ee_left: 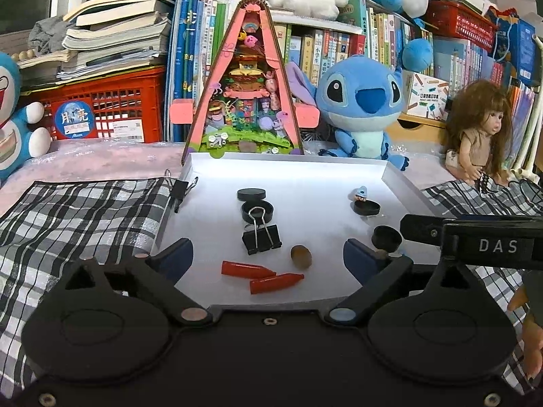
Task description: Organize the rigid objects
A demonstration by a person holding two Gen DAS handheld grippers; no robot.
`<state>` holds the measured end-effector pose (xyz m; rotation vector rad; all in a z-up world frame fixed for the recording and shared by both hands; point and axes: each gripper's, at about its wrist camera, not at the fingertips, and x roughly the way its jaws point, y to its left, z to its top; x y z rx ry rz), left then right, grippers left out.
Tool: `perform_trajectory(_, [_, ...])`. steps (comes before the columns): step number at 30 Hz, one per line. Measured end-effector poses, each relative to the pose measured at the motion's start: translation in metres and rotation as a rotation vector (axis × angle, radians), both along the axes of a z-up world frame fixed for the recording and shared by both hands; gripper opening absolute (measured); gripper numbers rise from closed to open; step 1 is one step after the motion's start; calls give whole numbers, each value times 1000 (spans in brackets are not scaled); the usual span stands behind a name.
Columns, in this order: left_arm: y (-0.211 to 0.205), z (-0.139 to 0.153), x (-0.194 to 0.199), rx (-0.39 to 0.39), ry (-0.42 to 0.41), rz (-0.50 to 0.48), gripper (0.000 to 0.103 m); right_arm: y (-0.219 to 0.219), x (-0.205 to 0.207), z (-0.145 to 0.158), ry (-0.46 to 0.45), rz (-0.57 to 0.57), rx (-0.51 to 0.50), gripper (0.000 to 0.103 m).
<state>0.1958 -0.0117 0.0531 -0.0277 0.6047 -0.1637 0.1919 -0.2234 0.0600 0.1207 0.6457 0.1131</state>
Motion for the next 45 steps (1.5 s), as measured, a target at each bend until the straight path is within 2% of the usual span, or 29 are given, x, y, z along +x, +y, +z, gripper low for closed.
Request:
perform_trajectory(7, [3, 2, -12, 14, -16, 1, 97, -3, -9, 3, -29, -10, -23, 103])
perform_trajectory(23, [1, 4, -54, 45, -47, -44, 97, 1, -46, 10, -104, 8, -50, 103])
perform_trajectory(32, [5, -4, -82, 45, -43, -38, 97, 1, -73, 6, -145, -3, -70, 103])
perform_trajectory(45, [14, -29, -88, 72, -6, 31, 97, 4, -91, -23, -101, -5, -119, 103])
